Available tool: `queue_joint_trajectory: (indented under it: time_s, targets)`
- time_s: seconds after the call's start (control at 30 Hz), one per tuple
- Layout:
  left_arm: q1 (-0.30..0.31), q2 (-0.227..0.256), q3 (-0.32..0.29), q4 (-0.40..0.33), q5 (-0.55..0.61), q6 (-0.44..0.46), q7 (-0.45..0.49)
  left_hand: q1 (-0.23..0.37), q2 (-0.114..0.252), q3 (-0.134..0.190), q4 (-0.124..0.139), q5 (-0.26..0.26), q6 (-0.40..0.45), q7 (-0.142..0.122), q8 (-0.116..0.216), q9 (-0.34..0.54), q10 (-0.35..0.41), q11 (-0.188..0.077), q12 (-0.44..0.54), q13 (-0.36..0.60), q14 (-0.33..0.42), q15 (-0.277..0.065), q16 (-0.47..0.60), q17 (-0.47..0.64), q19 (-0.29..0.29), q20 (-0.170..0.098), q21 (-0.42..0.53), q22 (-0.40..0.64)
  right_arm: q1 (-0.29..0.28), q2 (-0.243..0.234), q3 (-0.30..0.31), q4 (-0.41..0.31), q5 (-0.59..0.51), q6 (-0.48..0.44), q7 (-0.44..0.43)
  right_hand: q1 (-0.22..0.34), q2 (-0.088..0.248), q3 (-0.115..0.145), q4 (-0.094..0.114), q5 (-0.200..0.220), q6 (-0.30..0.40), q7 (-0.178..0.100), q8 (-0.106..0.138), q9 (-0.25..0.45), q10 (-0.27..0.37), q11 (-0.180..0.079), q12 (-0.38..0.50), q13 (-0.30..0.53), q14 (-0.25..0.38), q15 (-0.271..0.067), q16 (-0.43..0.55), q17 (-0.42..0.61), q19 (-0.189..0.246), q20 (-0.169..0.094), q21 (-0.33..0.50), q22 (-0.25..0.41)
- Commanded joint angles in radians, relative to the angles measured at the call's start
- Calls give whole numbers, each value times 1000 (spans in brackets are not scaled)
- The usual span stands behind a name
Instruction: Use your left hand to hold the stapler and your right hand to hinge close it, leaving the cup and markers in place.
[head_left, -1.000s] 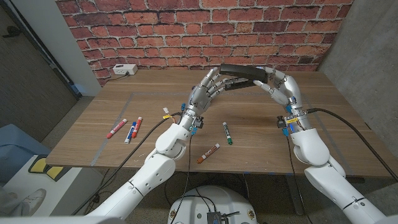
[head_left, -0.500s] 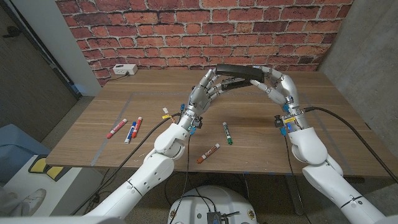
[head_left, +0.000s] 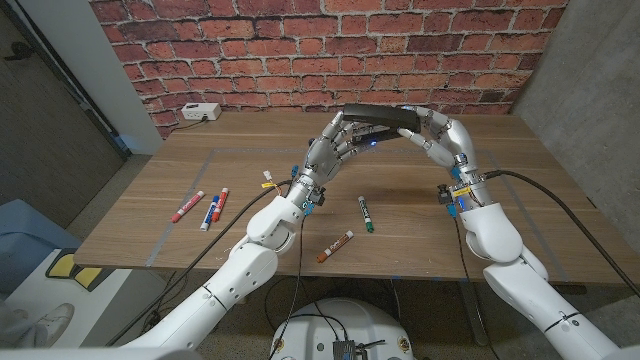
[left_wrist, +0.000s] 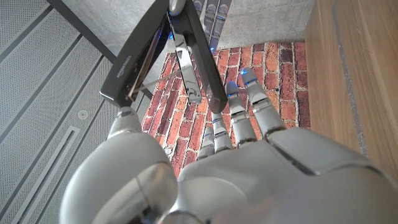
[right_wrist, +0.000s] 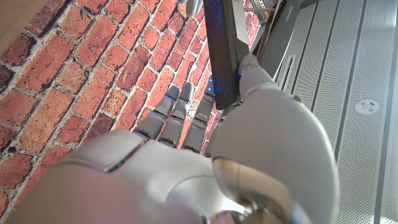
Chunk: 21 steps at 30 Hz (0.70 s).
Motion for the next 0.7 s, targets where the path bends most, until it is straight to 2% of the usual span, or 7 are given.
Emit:
queue_joint_trajectory:
  time_s: [0.03,0.37,0.7]
  targets:
    - [-9,7,1,10,-11,0,-40,-26,-42,-28,3,4,-3,-9,0,1,-2,-12,4,4,-16,5,-9,4,-13,6,-9,1,13,1,-7,17,15,-17,-7,52,66,17,18,8,12,-4,3,3,116,-102,5,225,2,-194,-3,2,-3,-3,10,5]
    - [-2,-2,0,15,-26,-4,-48,-60,-61,-50,16,12,-1,-18,0,2,-3,-15,5,6,-28,11,-15,6,-29,10,-19,2,13,-8,-6,25,19,-30,-11,51,67,16,18,8,13,-4,4,2,116,-102,3,225,3,-194,-2,2,-3,-3,10,5]
    - [-2,1,2,7,-25,3,-48,-93,-76,-71,30,20,0,-23,0,3,-6,-17,4,7,-43,22,-20,8,-38,11,-25,2,13,-22,-4,36,-27,-38,-26,49,65,14,20,9,9,-4,2,1,111,-102,-3,225,1,-193,-3,3,-2,-3,11,5]
